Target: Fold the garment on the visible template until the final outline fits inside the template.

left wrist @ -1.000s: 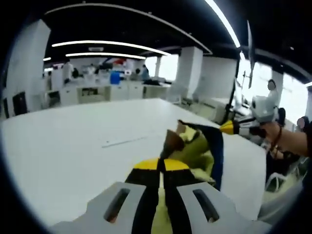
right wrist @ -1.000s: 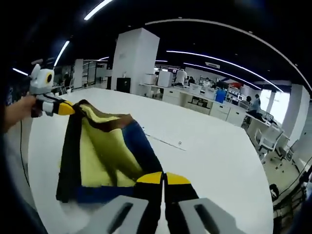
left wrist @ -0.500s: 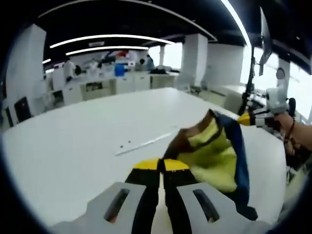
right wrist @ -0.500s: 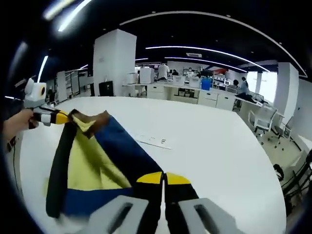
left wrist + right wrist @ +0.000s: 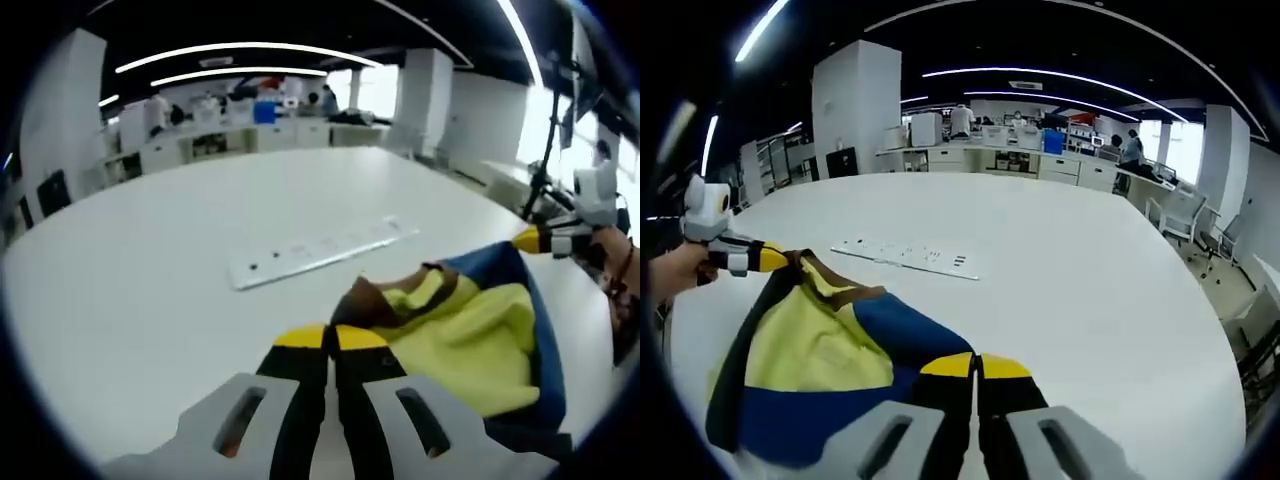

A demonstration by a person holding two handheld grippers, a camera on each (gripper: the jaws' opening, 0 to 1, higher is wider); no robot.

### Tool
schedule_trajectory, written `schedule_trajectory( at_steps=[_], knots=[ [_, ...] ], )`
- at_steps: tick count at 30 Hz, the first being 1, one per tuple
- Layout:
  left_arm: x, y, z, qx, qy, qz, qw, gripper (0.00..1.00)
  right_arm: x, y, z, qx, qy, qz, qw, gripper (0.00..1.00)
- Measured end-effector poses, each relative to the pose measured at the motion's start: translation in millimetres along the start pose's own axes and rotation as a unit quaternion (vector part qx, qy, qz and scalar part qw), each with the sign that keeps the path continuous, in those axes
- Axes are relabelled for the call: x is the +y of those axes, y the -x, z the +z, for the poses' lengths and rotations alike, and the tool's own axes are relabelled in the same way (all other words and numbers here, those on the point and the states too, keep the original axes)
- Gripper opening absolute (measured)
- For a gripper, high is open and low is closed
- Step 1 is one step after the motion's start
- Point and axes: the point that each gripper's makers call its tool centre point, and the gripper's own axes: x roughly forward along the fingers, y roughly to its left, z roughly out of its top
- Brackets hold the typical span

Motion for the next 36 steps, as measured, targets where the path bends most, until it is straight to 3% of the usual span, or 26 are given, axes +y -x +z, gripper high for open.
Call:
schedule_trajectory(
  at_steps=[2, 4, 7, 11, 17, 21, 26, 28, 36],
  knots=[
    [-1.9, -2.6, -8.7, 0.018, 0.045, -0.006, 0.9988, 0.0, 1.8, -1.4, -3.3, 0.004, -0.008, 0.002, 1.0, 0.0],
    [-2.5, -4.2, -8.7, 0.013, 0.07, -0.011, 0.9974, 0.0, 3.0, -4.0, -9.2, 0.014, -0.017, 0.003, 0.9998, 0.0],
    [0.5, -2.5, -7.8, 0.014, 0.055, 0.002, 0.9984, 0.01, 5.5, -3.2, -11.1, 0.017, -0.026, 0.003, 0.9995, 0.0],
    [-0.7, 2.8, 0.1, 0.003, 0.032, 0.013, 0.9994, 0.22, 9.1, 0.3, -8.3, 0.013, -0.062, 0.006, 0.998, 0.01],
    [-12.4, 19.1, 8.6, -0.012, 0.029, 0.004, 0.9995, 0.42, 15.6, 9.5, 3.4, 0.0, -0.093, 0.02, 0.9954, 0.39],
    [-29.3, 36.2, 8.1, -0.019, 0.008, -0.007, 0.9998, 0.53, 33.4, 24.9, 1.7, 0.011, -0.112, 0.049, 0.9925, 0.54],
    [-54.1, 59.4, 0.3, -0.026, -0.031, -0.022, 0.9989, 0.65, 56.0, 42.4, -10.4, 0.034, -0.098, 0.067, 0.9923, 0.66],
    [-65.2, 68.8, -6.3, -0.02, -0.06, -0.026, 0.9977, 0.64, 67.8, 49.0, -15.0, 0.042, -0.093, 0.082, 0.9914, 0.66],
    [-115.4, 95.8, -17.8, -0.037, -0.067, -0.073, 0.9943, 0.72, 97.5, 68.9, -35.0, 0.054, -0.085, 0.103, 0.9895, 0.7]
  ],
)
